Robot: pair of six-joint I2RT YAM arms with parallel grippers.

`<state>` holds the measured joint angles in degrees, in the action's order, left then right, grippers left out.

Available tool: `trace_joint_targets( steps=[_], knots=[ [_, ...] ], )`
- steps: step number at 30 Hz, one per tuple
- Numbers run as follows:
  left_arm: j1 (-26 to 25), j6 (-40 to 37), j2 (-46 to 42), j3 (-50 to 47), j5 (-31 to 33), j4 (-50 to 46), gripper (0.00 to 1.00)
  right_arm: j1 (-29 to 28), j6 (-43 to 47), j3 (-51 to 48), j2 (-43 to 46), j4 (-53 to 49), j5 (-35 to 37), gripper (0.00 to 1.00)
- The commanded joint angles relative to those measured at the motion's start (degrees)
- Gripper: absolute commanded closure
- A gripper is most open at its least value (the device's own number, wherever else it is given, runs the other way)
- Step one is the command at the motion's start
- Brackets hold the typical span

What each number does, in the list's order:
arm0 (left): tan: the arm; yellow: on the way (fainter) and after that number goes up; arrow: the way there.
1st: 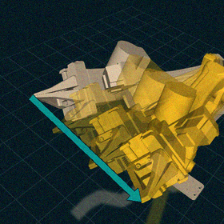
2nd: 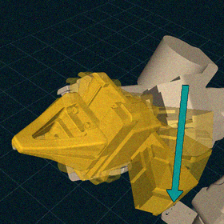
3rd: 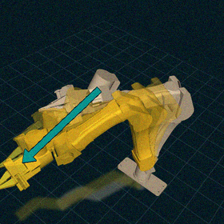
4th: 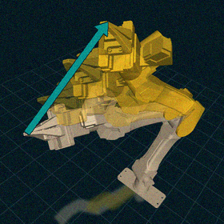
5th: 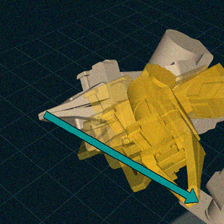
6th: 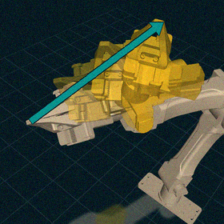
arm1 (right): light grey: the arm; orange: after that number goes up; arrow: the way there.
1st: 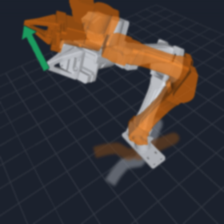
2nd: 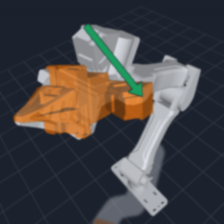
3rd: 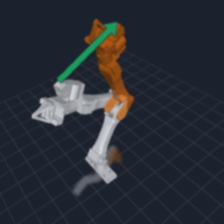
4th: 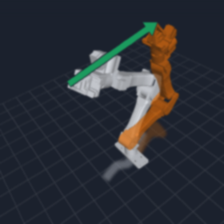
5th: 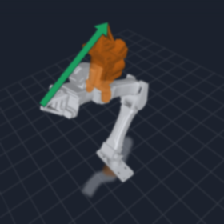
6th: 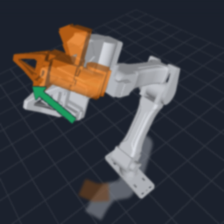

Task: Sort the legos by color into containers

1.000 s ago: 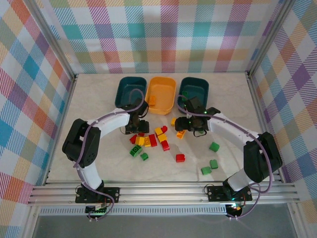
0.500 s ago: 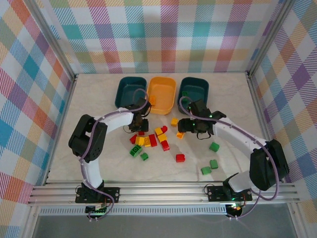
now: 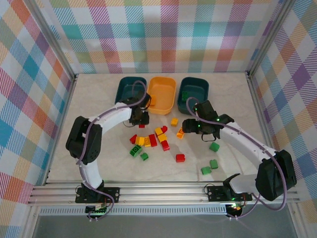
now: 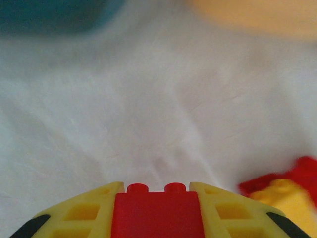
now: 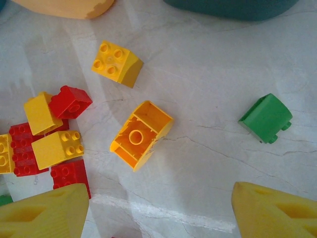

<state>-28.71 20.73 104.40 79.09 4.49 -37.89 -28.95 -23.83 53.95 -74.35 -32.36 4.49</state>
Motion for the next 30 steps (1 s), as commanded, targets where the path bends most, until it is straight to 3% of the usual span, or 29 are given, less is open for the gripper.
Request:
trace_joint_targets(
  steps=[1, 7, 14, 20, 25, 30],
  knots=[
    [5.65, 0.84, -2.81, 8.54, 0.66, -4.26, 0.71, 0.77, -1.24, -0.99, 3.00, -0.95, 1.20, 0.24],
    [16.42, 2.52, 11.03, 25.20, -4.17, -10.60, 0.69, 2.04, -1.61, -3.05, 6.48, -2.13, 0.65, 0.24],
    [19.12, -1.61, 26.16, 44.46, -6.93, -18.94, 0.66, 5.08, -0.56, -3.33, 10.85, -5.15, 1.36, 0.24],
    [19.12, -2.73, 28.68, 46.68, -8.58, -18.65, 0.62, 6.43, -0.21, -3.94, 11.53, -5.76, 0.65, 0.23],
    [19.13, -2.85, 29.29, 47.20, -9.74, -18.87, 0.45, 6.54, -0.32, -3.38, 11.07, -6.04, 0.22, 0.22],
    [19.11, -2.63, 25.69, 47.18, -10.96, -19.31, 0.40, 6.52, 0.36, -2.11, 10.81, -6.68, 0.69, 0.21]
  ],
)
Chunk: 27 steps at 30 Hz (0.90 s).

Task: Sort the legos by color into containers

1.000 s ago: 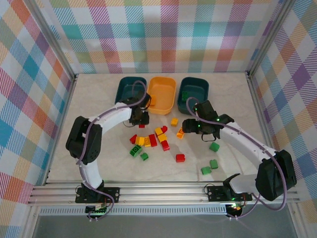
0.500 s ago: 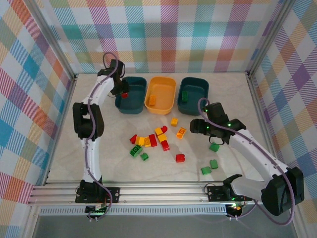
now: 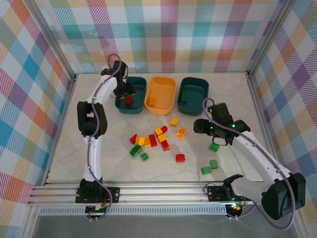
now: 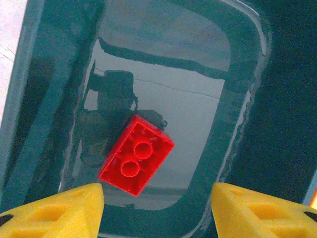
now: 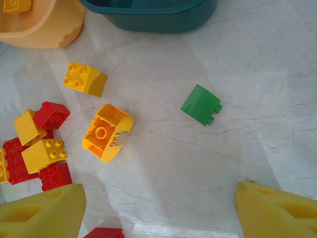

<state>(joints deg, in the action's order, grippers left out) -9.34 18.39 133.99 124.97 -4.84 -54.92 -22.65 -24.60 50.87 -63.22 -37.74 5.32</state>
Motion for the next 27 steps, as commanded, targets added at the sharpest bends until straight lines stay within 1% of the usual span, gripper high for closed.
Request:
trace_joint_targets(
  steps=[1, 2, 4, 7, 9, 11, 12, 15, 18, 21, 23, 27],
  knots=[
    [-0.24, 0.13, -5.33, 0.82, -1.98, -2.30, 0.40, 0.24, 1.43, 1.07, -0.56, -1.40, 0.05, 0.21],
    [-0.31, 0.88, -7.35, -0.34, -2.70, -2.02, 0.39, 0.24, 1.66, 1.16, -1.11, -1.39, 0.17, 0.21],
    [-0.32, 3.14, -13.41, -5.98, -4.11, 0.44, 0.39, 0.24, 1.75, 1.43, -2.88, -1.17, 0.59, 0.22],
    [-0.80, 9.01, -26.60, -22.21, -7.11, 10.08, 0.35, 0.24, 1.75, 1.07, -6.65, 0.73, 1.48, 0.25],
    [-1.86, 14.73, -36.22, -37.04, -10.63, 18.69, 0.32, 0.37, 2.13, 1.48, -9.91, 2.05, 2.31, 0.28],
    [-4.42, 19.43, -44.40, -50.20, -13.10, 26.89, 0.28, 0.88, 3.07, 2.04, -13.60, 3.75, 2.81, 0.28],
    [-6.17, 20.93, -47.99, -55.80, -13.27, 29.52, 0.27, 1.42, 3.39, 3.01, -16.21, 3.89, 2.85, 0.28],
    [-10.46, 22.98, -56.42, -67.15, -12.03, 31.92, 0.26, 2.49, 4.46, 5.65, -23.42, 3.90, 3.86, 0.28],
    [-11.75, 24.91, -63.24, -73.95, -11.42, 32.78, 0.23, 3.04, 5.33, 8.43, -29.52, 2.66, 5.72, 0.28],
    [-11.93, 24.55, -67.69, -75.83, -11.17, 31.20, 0.20, 3.60, 5.61, 10.49, -33.43, 2.13, 8.69, 0.32],
    [-11.99, 23.81, -68.83, -75.57, -11.15, 30.42, 0.19, 4.57, 5.69, 11.45, -34.88, 2.06, 9.27, 0.35],
    [-12.01, 22.50, -67.76, -73.54, -11.66, 28.71, 0.19, 7.13, 6.03, 12.31, -36.40, 2.79, 9.30, 0.39]
  ],
)
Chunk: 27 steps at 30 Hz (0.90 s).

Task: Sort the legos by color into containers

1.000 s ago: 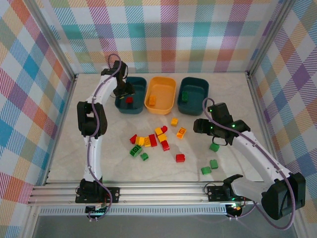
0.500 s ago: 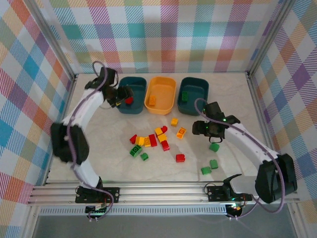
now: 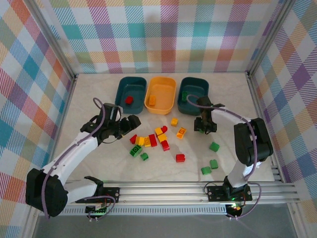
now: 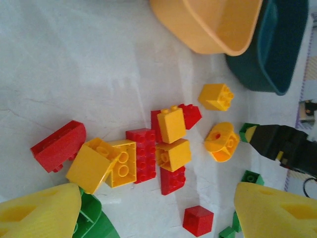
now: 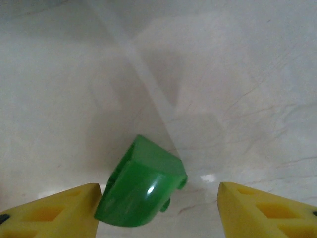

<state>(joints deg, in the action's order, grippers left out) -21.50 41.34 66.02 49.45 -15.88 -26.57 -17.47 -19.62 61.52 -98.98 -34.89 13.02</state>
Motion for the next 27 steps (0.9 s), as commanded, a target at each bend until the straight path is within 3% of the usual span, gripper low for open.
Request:
trace_joint_targets(
  steps=[1, 10, 18, 27],
  knots=[
    [0.14, -0.45, 0.59, 2.10, -0.93, 0.61, 0.19, 2.62, 1.27, 1.83, -0.70, 0.23, 1.32, 0.40],
    [-0.55, 0.73, 2.28, 1.75, -1.41, 2.29, 0.19, 4.99, 1.17, 1.68, -2.50, 1.65, -4.37, 0.52],
    [-0.74, 0.57, 3.79, 1.85, -2.04, 2.32, 0.19, 5.08, 0.29, -1.91, 0.01, 3.36, -7.54, 0.53],
    [-1.36, 0.67, 5.19, 1.99, -1.79, 2.54, 0.19, 4.99, -0.37, -1.89, 4.31, 3.40, -9.20, 0.77]
  ],
)
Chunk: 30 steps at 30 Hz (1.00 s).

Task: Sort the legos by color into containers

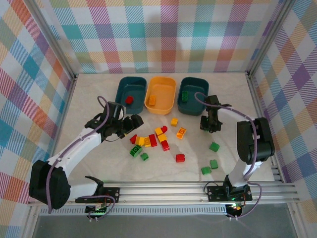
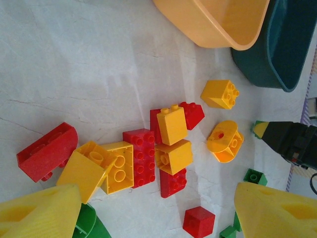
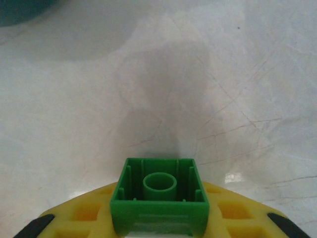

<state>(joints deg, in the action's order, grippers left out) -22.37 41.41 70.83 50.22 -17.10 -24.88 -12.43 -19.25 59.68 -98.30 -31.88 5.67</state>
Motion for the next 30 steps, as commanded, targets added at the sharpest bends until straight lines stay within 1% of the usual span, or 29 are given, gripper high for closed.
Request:
trace_joint_targets(
  steps=[1, 3, 4, 7, 9, 11, 14, 18, 21, 23, 28, 29, 30],
  knots=[
    [-0.48, 0.55, 0.33, 1.13, -0.23, 0.76, 0.19, -0.05, -0.90, 0.14, 5.00, 0.12, -2.08, 0.78],
    [-0.48, 0.41, 0.06, 0.74, 0.85, 0.34, 0.20, -0.14, -1.40, 1.06, 8.21, -0.03, -3.12, 0.79],
    [-0.48, 0.47, -0.20, 0.53, 2.57, -0.42, 0.21, -0.22, -1.57, 1.65, 9.15, 0.06, -3.42, 0.80],
    [-0.48, 3.46, -3.71, -3.80, 12.34, -1.05, 0.20, -0.66, -1.62, 5.83, 8.90, 0.37, -4.71, 0.81],
    [-0.39, 5.83, -7.03, -7.62, 16.28, -0.49, 0.19, -1.00, -1.22, 10.82, 5.76, -0.14, -5.33, 0.81],
    [-0.39, 7.20, -9.66, -10.64, 17.63, 0.54, 0.18, -1.57, -0.59, 16.44, 1.58, -1.26, -5.50, 0.81],
    [-0.22, 7.60, -11.71, -12.98, 19.27, -0.64, 0.15, -1.90, 0.66, 25.66, -6.59, -2.81, -5.38, 0.81],
    [-0.04, 6.39, -11.96, -13.38, 18.33, -2.25, 0.15, -1.89, 2.61, 39.75, -18.50, -8.38, -3.96, 0.81],
    [0.05, 6.25, -12.07, -13.87, 17.70, -2.43, 0.14, -1.88, 3.41, 47.69, -24.19, -11.71, -3.19, 0.79],
    [0.05, 6.95, -12.66, -14.30, 18.36, -2.80, 0.15, -1.86, 3.76, 51.88, -27.17, -13.94, -2.62, 0.78],
    [0.05, 7.84, -15.68, -15.95, 18.68, -0.60, 0.14, -1.84, 4.39, 59.51, -31.42, -18.48, -2.86, 0.67],
    [0.09, 7.74, -15.85, -15.78, 18.75, -0.76, 0.14, -1.90, 4.27, 60.37, -31.64, -19.25, -2.54, 0.61],
    [0.05, 7.64, -15.93, -15.39, 18.72, -0.90, 0.14, -1.90, 4.13, 60.96, -31.52, -19.96, -1.85, 0.52]
  ],
)
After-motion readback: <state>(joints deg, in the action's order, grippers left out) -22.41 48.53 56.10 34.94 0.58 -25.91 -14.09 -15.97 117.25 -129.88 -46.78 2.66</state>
